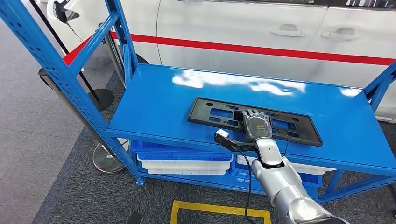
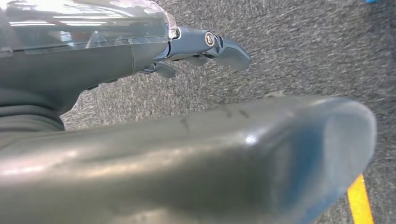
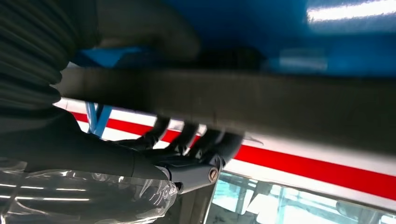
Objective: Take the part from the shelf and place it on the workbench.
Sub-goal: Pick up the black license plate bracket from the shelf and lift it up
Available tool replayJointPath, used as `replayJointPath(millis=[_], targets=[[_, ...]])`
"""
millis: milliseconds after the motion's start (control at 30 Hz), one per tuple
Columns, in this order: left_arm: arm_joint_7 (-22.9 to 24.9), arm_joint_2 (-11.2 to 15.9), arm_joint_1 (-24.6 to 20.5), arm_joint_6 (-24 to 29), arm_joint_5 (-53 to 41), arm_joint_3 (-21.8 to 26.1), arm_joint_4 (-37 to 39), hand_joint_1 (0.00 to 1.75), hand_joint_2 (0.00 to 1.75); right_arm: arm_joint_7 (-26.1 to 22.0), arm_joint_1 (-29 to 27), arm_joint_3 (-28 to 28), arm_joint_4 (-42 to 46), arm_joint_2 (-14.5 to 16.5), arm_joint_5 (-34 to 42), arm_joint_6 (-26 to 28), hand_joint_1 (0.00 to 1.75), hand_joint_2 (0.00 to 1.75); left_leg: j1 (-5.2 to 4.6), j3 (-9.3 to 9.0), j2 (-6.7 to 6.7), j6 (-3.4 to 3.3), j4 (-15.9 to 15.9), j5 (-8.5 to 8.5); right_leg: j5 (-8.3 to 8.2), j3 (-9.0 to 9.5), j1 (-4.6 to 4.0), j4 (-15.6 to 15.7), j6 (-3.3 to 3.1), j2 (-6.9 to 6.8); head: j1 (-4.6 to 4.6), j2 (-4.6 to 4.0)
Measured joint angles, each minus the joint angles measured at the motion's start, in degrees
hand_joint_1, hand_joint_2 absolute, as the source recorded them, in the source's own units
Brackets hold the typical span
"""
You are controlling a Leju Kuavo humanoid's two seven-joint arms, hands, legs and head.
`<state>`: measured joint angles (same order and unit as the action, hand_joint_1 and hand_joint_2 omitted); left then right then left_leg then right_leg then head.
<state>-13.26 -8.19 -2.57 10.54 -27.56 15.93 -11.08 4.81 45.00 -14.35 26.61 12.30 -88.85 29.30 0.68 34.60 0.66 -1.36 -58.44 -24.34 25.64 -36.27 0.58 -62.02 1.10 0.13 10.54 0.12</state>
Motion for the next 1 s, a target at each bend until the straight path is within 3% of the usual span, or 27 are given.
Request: replayJointPath(millis=[67,200,300,367,400,433,500,567,700,767,833,867,900,933,1000], targets=[[0.0,-0.1,0.0,0.1,0.0,0.3,0.0,0.00,0.00,-0.1,0.4,0.0,-0.7,0.2,0.3,-0.1,1.75,1.75,-0.11,0.02,0.01,0.53,0.0,-0.09,-0.93,1.58,-0.33,3.8,-0.51,0.05,0.01,0.01],[-0.1,-0.1,0.0,0.1,0.0,0.7,0.0,0.00,0.00,-0.2,0.7,0.0,-1.7,0.6,0.6,-0.1,1.75,1.75,-0.24,0.54,-0.18,1.80,-1.7,-1.29,-1.17,2.01,-0.11,4.6,-1.64,0.06,0.02,0.01],[-0.1,-0.1,0.0,0.2,0.1,1.0,0.0,0.00,0.00,-0.8,0.9,-0.1,-2.3,1.0,1.4,0.0,1.75,1.75,-0.11,4.72,-0.32,2.20,-11.1,-6.08,-1.15,2.30,-0.10,4.8,-2.25,-0.13,0.03,0.01],[0.0,-0.1,0.1,0.2,0.1,1.1,0.0,0.00,0.00,-1.5,1.0,-0.1,-2.6,1.1,2.4,0.2,1.75,1.75,-0.06,7.20,-0.33,2.26,-16.0,-7.44,-1.04,2.36,-0.23,4.7,-2.36,-0.16,0.03,0.01],[0.0,-0.1,0.2,0.2,0.1,1.2,0.0,0.00,0.00,-1.8,1.0,-0.1,-2.7,1.2,2.9,0.3,1.75,1.75,-0.04,6.95,-0.33,2.24,-15.2,-6.39,-0.94,2.44,-0.24,4.6,-2.35,-0.15,0.04,0.00],[0.1,-0.1,0.2,0.2,0.1,1.2,0.0,0.00,0.00,-2.2,1.0,-0.1,-2.7,1.2,3.5,0.4,1.75,1.75,-0.01,5.73,-0.34,2.19,-12.5,-4.49,-0.79,2.56,-0.24,4.4,-2.28,-0.13,0.04,0.00],[0.0,0.0,0.2,0.2,0.0,1.2,0.0,0.00,0.00,-2.9,1.2,-0.1,-2.7,1.2,4.7,0.8,1.75,1.75,0.00,2.17,-0.41,1.98,-4.8,-1.17,-0.34,2.61,-0.38,3.9,-1.90,-0.04,0.03,0.00],[-0.3,0.0,0.1,0.2,0.0,1.3,0.0,0.00,0.00,-3.8,1.5,0.0,-2.7,1.3,6.0,1.4,1.75,1.75,-0.05,0.49,-0.40,1.44,-1.1,-0.43,-0.10,2.35,-0.60,3.5,-1.41,0.12,0.02,0.01],[-0.8,-0.1,0.1,0.2,-0.1,1.8,0.0,0.00,0.00,-7.0,1.7,0.7,-1.9,1.3,10.5,2.6,1.75,1.75,0.03,0.45,-0.32,0.10,-0.8,-0.33,0.78,1.83,-0.57,2.3,-0.48,0.16,0.00,0.01],[-1.1,-0.1,0.1,0.3,-0.2,2.1,0.0,0.00,0.00,-11.0,1.7,1.6,-0.3,1.3,16.0,3.4,1.75,1.75,0.12,0.43,-0.35,-0.32,-0.7,-0.24,3.79,-0.53,-0.37,-2.8,0.10,0.13,0.00,0.01],[-1.3,-0.1,0.1,0.3,-0.4,2.4,0.0,0.00,0.00,-16.2,1.3,2.9,3.1,1.3,24.5,3.5,1.75,1.75,0.08,0.45,-0.38,-0.46,-0.7,-0.26,7.04,-4.26,-0.27,-10.4,0.44,0.11,0.00,0.01],[-1.3,-0.1,0.1,0.3,-0.5,2.5,0.0,0.00,0.00,-18.6,0.7,3.5,6.0,1.3,29.8,2.9,1.75,1.75,0.05,0.44,-0.38,-0.49,-0.8,-0.28,7.50,-5.45,-0.27,-12.7,0.46,0.10,-0.01,0.01],[-1.4,-0.1,0.2,0.2,-0.7,2.6,0.0,0.00,0.00,-20.1,0.0,3.8,9.8,1.1,35.1,1.8,1.75,1.75,0.01,0.39,-0.36,-0.50,-0.8,-0.29,6.83,-5.63,-0.28,-12.8,0.34,0.10,-0.01,0.01],[-1.5,-0.1,0.2,0.2,-0.9,2.7,0.0,0.00,0.00,-20.8,-0.8,4.0,14.8,0.9,40.5,0.3,1.75,1.75,-0.07,0.33,-0.32,-0.52,-0.8,-0.30,5.13,-4.66,-0.35,-10.5,0.06,0.11,-0.01,0.01],[-1.6,-0.2,0.2,0.1,-1.2,3.0,0.0,0.00,0.00,-19.9,-2.2,4.0,26.3,0.1,49.7,-3.2,1.75,1.75,-0.35,0.30,-0.20,-0.49,-0.8,-0.33,1.22,-0.93,-0.66,-2.5,-0.94,0.06,-0.01,0.01]])
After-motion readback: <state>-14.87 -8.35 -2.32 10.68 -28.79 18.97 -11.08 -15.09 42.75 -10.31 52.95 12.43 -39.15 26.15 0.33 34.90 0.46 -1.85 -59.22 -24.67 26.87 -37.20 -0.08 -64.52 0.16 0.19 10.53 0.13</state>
